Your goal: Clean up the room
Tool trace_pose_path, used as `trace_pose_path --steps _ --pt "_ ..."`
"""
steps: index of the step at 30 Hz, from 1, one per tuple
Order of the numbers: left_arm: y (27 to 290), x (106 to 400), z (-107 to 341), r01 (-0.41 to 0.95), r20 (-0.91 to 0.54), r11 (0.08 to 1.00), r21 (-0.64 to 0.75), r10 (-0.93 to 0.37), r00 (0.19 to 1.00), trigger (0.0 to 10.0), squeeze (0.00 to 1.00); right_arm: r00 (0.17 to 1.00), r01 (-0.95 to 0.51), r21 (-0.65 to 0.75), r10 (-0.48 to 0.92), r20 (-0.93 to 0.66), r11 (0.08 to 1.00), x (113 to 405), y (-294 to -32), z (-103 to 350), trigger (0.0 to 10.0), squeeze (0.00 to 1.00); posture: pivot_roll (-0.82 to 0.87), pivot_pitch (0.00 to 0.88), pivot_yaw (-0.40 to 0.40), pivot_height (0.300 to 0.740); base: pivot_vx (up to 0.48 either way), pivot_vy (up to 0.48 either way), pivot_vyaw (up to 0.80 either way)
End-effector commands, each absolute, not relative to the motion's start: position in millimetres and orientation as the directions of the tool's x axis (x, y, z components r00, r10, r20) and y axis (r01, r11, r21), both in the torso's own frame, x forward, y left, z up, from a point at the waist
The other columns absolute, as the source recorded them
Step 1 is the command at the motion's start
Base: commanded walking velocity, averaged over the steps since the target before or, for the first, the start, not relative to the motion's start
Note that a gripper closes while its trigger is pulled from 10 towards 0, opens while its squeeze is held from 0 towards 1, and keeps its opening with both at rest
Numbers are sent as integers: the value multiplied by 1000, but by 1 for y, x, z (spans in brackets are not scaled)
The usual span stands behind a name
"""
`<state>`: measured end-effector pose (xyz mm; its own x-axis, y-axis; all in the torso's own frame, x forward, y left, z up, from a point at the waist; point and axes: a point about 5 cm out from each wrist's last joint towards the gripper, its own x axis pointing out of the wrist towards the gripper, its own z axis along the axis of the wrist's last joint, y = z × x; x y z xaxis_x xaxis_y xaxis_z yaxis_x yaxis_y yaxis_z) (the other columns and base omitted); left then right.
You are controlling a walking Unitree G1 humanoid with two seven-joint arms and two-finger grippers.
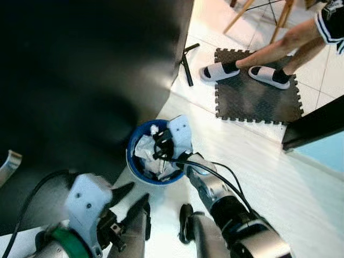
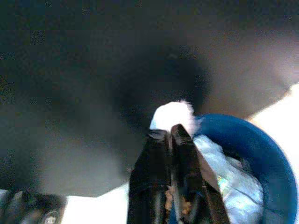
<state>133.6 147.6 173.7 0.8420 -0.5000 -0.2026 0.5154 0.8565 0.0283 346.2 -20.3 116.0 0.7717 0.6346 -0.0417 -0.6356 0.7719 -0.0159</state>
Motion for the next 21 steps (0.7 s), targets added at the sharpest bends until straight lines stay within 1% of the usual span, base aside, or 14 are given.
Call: trace_pose_path --steps 1,3,4,11,12,13,14,18,19,20,21 --pt "145 127 173 521 -207 854 4 -509 835 10000 0 764 -644 10 643 -52 765 342 -13 109 10000 1000 338 479 -22 740 0 0 0" --pt "145 126 173 522 -208 853 1 -511 834 10000 0 770 -637 6 637 -37 770 345 -13 113 10000 1000 339 473 -26 740 0 0 0" --pt "147 127 174 524 -211 852 1 -512 833 10000 0 780 -625 -7 625 0 780 350 -18 120 10000 0 323 454 -23 740 0 0 0" --pt "148 131 175 527 -215 850 6 -513 831 10000 0 789 -613 -25 613 23 790 353 -25 123 10000 0 311 437 -19 740 0 0 0" --pt "148 140 175 528 -206 849 24 -513 834 10000 0 800 -598 -24 599 43 801 353 -37 121 10000 0 263 363 -8 740 0 0 0" --pt "148 140 175 528 -206 849 24 -513 834 10000 0 800 -598 -24 599 43 801 353 -37 121 10000 0 263 363 -8 740 0 0 0" --pt "150 162 172 483 -193 872 77 -463 865 10000 0 818 -571 -11 570 73 821 349 -59 116 10000 0 225 313 -5 740 0 0 0" --pt "150 162 172 483 -193 872 77 -463 865 10000 0 818 -571 -11 570 73 821 349 -59 116 10000 0 225 313 -5 740 0 0 0" --pt "156 179 165 399 -197 908 127 -371 907 10000 0 835 -546 -9 545 75 838 345 -72 110 10000 0 182 269 -1 740 0 0 0" --pt "156 179 165 399 -197 908 127 -371 907 10000 0 835 -546 -9 545 75 838 345 -72 110 10000 0 182 269 -1 740 0 0 0" --pt "159 199 150 335 -217 928 164 -298 930 10000 0 870 -491 0 490 55 871 329 -94 93 10000 0 77 182 18 740 0 0 0"
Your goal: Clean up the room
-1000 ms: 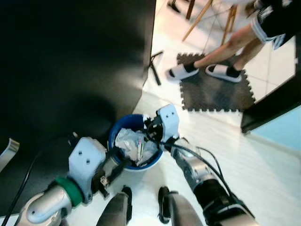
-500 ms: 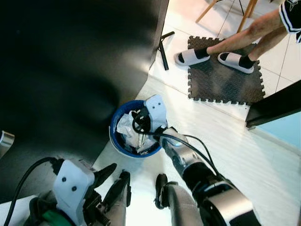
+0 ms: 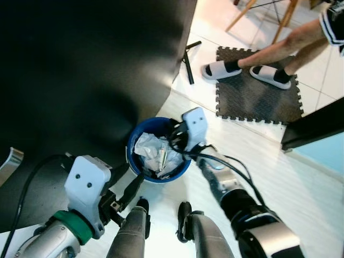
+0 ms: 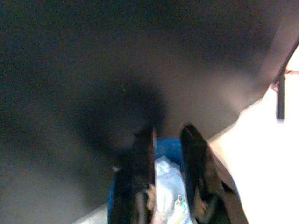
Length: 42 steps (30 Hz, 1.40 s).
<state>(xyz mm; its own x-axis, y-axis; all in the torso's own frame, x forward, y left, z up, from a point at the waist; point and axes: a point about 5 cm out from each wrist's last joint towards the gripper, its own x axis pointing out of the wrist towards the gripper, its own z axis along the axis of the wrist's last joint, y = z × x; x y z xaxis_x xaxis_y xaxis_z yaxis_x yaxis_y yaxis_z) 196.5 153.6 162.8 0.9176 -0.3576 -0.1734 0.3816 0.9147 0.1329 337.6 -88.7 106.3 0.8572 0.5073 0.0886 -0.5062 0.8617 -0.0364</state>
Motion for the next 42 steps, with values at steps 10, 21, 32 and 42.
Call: trace_pose_path --steps 10,21,32,42 --pt "148 246 62 341 -397 924 171 -252 882 10000 0 947 -240 10 237 -219 971 256 -157 4 10000 0 -101 17 54 740 0 0 0" --pt "174 236 -32 242 -661 948 208 -46 749 10000 0 785 -220 83 227 -576 972 213 -151 -56 10000 0 -118 0 52 740 0 0 0" --pt "198 199 -66 221 -760 943 248 48 648 10000 0 703 -409 38 342 -624 912 211 -128 -61 10000 0 -72 0 4 740 0 0 0" --pt "200 190 -73 121 -748 969 216 84 658 10000 0 689 -392 37 319 -650 919 206 -132 -66 10000 0 -40 0 -18 740 0 0 0"
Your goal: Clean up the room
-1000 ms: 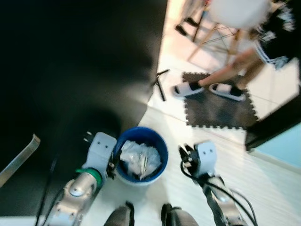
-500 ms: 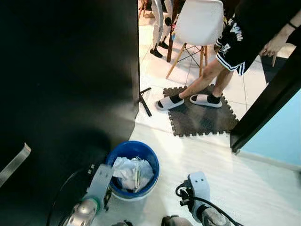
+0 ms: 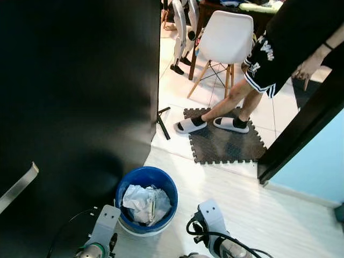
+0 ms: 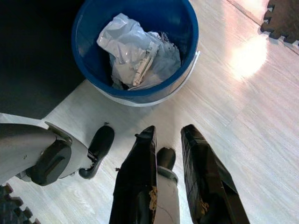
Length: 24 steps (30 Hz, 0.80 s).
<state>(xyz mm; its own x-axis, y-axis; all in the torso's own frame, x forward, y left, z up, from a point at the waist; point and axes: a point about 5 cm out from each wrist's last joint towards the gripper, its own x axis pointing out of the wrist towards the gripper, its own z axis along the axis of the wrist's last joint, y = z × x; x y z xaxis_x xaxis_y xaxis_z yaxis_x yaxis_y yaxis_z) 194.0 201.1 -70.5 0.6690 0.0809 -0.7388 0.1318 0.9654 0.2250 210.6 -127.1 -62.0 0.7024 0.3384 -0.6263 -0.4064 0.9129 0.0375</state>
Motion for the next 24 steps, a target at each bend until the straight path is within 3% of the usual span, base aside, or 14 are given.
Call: trace_pose_path --steps 1,4,24 --pt "201 188 -75 119 -758 970 211 85 646 10000 0 687 -361 41 295 -664 932 205 -136 -67 10000 0 -29 0 -21 740 0 0 0" --pt "202 185 -77 139 -774 969 205 74 628 10000 0 675 -344 44 279 -683 938 202 -139 -70 10000 0 -28 0 -22 740 0 0 -204" --pt "200 190 -76 188 -767 961 204 38 640 10000 0 658 -294 72 256 -708 953 191 -141 -77 10000 0 -44 0 5 740 0 0 -748"
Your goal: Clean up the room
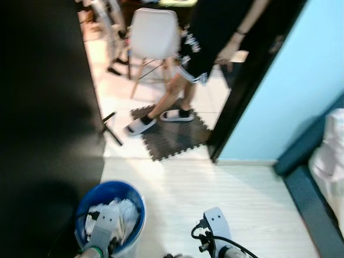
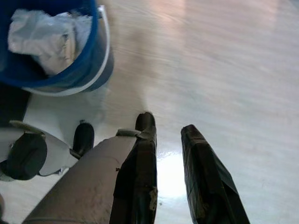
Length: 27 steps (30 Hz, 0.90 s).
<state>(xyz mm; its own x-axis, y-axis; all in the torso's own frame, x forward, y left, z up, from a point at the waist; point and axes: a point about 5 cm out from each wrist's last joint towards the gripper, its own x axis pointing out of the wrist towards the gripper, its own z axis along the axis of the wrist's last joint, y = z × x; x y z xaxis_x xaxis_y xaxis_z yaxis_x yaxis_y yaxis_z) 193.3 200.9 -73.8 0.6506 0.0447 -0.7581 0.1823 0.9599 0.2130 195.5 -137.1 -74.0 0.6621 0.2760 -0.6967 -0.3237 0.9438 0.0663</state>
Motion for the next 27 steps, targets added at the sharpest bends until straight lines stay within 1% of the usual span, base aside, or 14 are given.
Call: trace_pose_path --steps 1,9,27 --pt "199 191 -76 187 -766 961 203 37 642 10000 0 660 -284 76 252 -707 956 191 -141 -77 10000 0 -47 0 8 740 0 0 -750" --pt "197 196 -73 196 -757 961 193 19 653 10000 0 667 -257 86 241 -705 962 191 -143 -77 10000 0 -47 0 12 740 0 0 -751" --pt "194 201 -70 223 -741 956 188 -10 671 10000 0 667 -254 88 240 -705 963 192 -142 -77 10000 0 -45 0 17 740 0 0 -753"
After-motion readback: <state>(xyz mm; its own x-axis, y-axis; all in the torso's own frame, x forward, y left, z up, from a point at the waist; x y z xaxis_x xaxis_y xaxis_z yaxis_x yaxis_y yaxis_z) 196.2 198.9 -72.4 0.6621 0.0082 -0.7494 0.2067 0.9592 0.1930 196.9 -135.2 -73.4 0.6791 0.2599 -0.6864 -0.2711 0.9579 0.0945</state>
